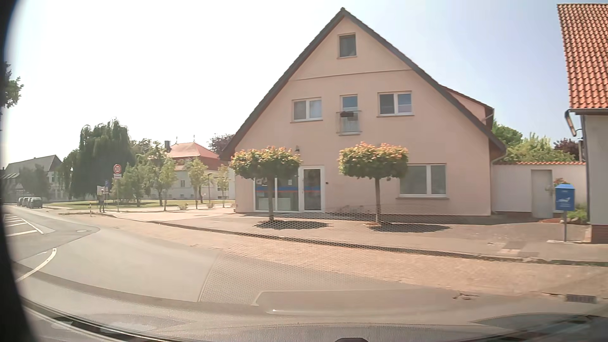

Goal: Follow the waypoints while adhering to traffic rules and regulations

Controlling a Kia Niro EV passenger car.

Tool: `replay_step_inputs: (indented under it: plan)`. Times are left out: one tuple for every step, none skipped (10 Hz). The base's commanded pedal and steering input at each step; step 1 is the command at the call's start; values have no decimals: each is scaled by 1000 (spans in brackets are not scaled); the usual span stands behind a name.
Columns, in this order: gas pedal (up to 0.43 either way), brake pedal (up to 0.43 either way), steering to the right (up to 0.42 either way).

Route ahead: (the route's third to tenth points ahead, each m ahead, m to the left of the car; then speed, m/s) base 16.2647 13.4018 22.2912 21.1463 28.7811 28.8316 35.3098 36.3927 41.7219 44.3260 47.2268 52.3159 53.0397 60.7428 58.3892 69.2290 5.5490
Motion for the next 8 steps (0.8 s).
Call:
replay_step_inputs:
  plan:
    - [268, 0, -377]
    - [268, 0, -359]
    - [268, 0, -346]
    - [268, 0, -339]
    - [248, 0, -339]
    - [228, 0, -339]
    - [228, 0, -338]
    - [228, 0, -334]
